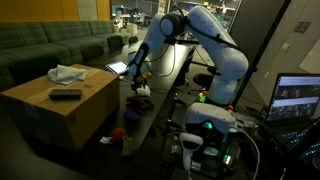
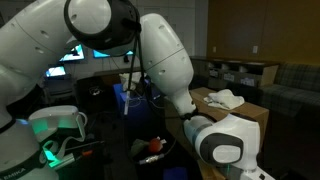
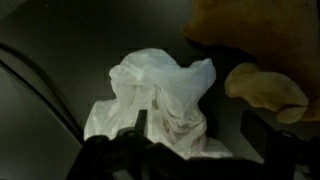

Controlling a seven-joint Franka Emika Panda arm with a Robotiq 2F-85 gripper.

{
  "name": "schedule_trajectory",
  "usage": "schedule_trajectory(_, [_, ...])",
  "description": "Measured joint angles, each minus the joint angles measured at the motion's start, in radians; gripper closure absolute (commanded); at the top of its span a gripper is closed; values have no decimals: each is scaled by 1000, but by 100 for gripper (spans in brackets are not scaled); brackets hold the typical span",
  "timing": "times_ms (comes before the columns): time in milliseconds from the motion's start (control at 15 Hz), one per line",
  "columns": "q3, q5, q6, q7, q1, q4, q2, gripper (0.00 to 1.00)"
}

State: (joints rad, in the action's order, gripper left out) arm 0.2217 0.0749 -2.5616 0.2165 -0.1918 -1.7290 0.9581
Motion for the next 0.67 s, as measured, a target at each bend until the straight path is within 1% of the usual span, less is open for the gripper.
schedule_trajectory(333, [-43, 0, -17, -85, 18, -30, -33, 0])
schedule_trajectory(667, [-74, 0, -35, -141, 22, -88, -74, 0])
